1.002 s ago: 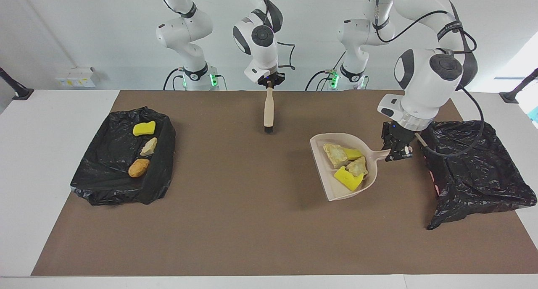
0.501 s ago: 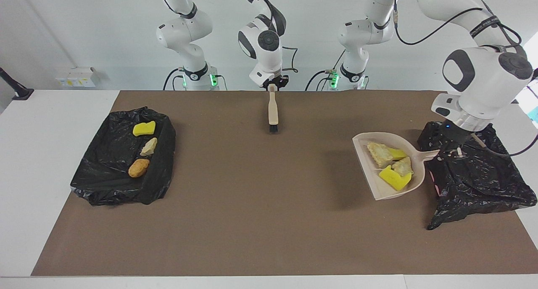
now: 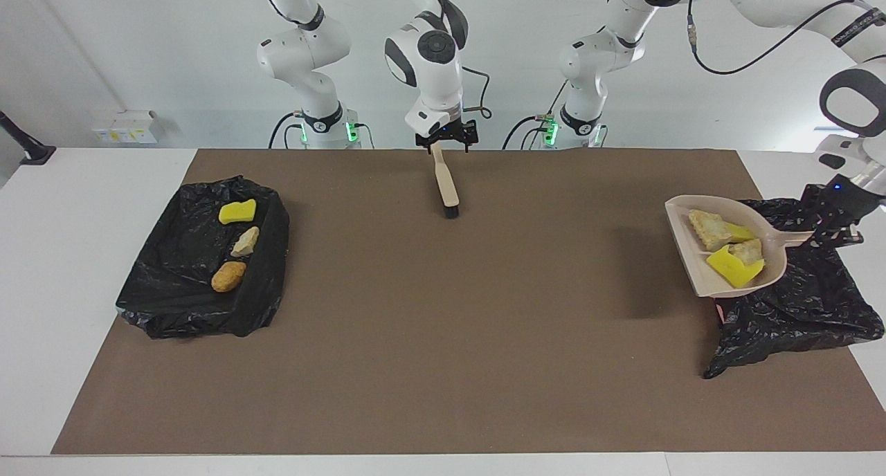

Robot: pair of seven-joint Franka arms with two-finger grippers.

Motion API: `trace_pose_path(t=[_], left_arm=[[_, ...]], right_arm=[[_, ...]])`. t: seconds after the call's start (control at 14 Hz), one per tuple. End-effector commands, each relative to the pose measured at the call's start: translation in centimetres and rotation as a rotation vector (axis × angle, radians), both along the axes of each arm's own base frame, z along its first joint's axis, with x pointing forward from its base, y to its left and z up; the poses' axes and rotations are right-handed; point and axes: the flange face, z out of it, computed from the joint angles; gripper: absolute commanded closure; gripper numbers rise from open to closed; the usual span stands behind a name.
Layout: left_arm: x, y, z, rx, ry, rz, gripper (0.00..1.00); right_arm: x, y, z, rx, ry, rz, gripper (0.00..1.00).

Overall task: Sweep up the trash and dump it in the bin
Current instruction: 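Carry the dustpan to the black bag nearest the left gripper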

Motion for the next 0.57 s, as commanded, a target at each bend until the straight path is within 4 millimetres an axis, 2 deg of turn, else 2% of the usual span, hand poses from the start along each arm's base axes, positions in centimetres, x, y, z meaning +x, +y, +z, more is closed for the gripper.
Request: trace_pose_path(t=[0.0, 0.21, 0.5], left_arm=[[0.0, 3.7, 1.0, 0.033, 0.007, -0.038, 1.00], [-0.2, 5.3, 2.0, 0.133, -0.008, -0.059, 1.00], [0.3, 6.6, 3.3, 0.329, -0.051, -0.090, 1.00]], right_arm=[[3.0, -2.8, 3.2, -0.060, -0.044, -0.042, 0.00], [6.1, -5.3, 6.6, -0.045, -0.086, -0.105, 0.00], [10.2, -10.6, 10.8, -0.042, -0.137, -0.097, 0.00]])
